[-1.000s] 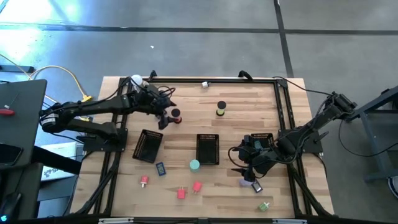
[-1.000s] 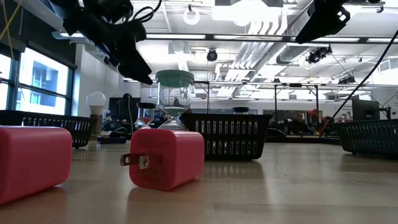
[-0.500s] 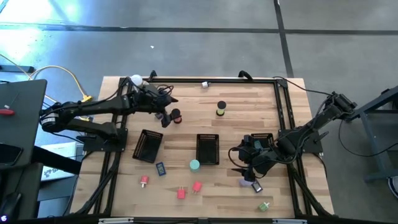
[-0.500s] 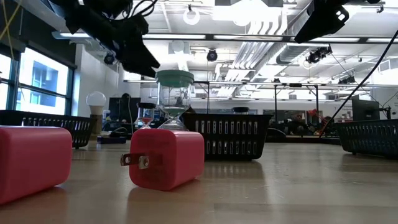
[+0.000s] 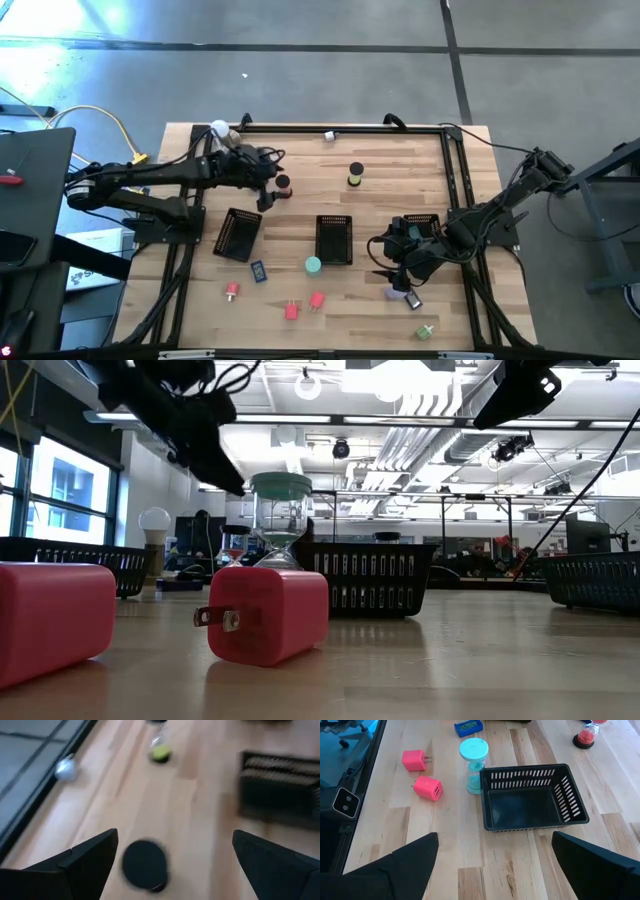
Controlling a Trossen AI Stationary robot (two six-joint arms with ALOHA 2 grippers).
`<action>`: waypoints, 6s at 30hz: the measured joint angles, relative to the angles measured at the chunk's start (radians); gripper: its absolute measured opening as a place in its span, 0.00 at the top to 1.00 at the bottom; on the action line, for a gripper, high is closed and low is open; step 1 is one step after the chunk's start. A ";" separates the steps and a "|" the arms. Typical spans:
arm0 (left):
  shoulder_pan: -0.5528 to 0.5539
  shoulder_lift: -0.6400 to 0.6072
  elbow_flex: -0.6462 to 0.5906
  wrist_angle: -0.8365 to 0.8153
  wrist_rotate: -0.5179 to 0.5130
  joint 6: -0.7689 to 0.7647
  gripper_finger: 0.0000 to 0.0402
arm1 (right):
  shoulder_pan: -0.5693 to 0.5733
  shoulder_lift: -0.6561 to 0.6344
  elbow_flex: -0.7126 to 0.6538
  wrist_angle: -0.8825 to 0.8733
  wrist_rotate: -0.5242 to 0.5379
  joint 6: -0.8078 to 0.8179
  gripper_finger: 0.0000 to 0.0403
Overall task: Pick & Place Office items
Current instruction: Put the pink hourglass into the middle black bin
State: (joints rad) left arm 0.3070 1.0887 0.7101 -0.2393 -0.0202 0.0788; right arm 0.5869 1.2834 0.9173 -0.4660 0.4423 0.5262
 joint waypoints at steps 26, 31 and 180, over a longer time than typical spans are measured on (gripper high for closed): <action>0.030 0.220 -0.003 0.053 -0.063 0.002 0.05 | 0.000 0.000 0.000 0.007 0.000 0.000 0.06; 0.030 0.237 -0.003 0.066 -0.063 0.003 0.05 | 0.000 0.000 0.000 0.007 0.000 0.000 0.06; -0.401 0.649 0.491 0.031 -0.121 -0.146 0.50 | 0.000 0.000 -0.001 0.038 -0.004 0.027 0.06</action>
State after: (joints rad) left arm -0.0937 1.7378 1.2007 -0.2082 -0.1414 -0.0668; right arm 0.5873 1.2835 0.9165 -0.4276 0.4385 0.5529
